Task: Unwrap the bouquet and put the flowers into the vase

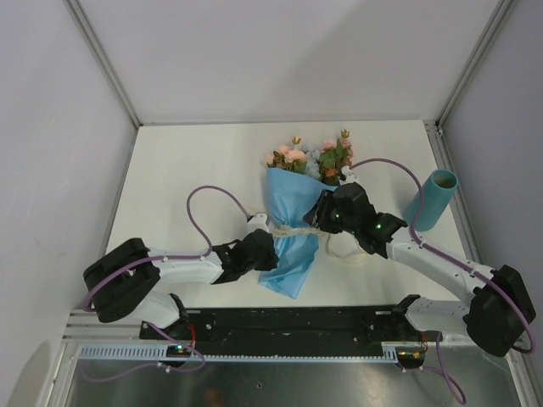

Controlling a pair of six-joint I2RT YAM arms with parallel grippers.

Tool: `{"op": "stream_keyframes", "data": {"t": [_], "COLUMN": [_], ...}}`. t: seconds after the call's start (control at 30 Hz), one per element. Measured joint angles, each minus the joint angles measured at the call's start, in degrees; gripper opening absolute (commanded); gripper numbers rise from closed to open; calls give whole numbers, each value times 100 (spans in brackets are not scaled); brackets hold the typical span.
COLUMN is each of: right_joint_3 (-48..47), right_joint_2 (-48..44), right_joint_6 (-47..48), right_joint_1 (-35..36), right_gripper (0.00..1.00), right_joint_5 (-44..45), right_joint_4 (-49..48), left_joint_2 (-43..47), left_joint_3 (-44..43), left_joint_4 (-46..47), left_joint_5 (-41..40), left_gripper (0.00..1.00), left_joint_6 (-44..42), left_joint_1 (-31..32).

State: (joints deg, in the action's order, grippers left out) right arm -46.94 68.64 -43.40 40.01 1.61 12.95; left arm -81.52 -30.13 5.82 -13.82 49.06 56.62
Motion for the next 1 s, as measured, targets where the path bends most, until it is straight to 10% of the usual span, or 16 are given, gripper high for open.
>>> {"op": "stream_keyframes", "data": {"t": [1.0], "right_joint_3": [107], "right_joint_2": [118], "right_joint_6": [-1891], "right_joint_1": [625], "right_gripper": [41], "right_joint_5": [1792], "right_joint_4": [645], "left_joint_2": [-26], "left_joint_3": [-42], "left_joint_4": [-13], "left_joint_5": [-2], "left_gripper": [0], "left_joint_6": [2], "left_joint_1": [103]}}
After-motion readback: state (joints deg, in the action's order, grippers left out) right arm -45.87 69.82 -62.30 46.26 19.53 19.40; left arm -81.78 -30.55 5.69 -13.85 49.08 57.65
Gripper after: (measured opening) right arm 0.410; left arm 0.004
